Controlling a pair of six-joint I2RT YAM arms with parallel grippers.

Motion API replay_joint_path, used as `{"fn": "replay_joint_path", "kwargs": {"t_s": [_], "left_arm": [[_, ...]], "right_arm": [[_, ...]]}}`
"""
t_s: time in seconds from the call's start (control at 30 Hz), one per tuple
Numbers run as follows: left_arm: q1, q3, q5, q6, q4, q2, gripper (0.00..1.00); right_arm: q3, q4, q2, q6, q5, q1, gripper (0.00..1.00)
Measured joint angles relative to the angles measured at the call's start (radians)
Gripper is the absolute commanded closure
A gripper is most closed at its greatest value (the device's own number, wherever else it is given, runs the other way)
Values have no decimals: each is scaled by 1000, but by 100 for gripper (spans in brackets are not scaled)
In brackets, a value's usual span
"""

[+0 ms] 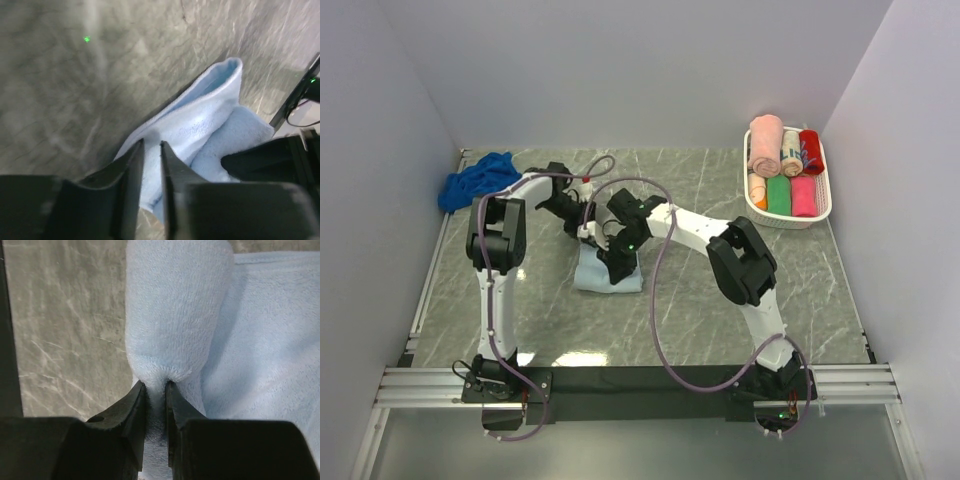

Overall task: Roll the towels
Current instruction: Roll the towel

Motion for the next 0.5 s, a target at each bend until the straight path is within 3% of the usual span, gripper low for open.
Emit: {"fn": "replay_joint_path", "kwargs": {"t_s": [0.13, 0.27, 0.4, 0.5], "left_arm": [[60, 5, 15, -35, 41, -42, 59], [164, 24, 36, -65, 118, -136, 57], [290, -14, 71, -69, 202, -306, 53], [329, -106, 80, 14, 210, -453, 47]], "right_arm": [[52, -60, 46, 8, -76, -24, 100], [75, -118, 74, 27, -141, -27, 100], [123, -198, 128, 55, -219, -41, 100], [161, -253, 177, 78, -286, -64, 100]]}}
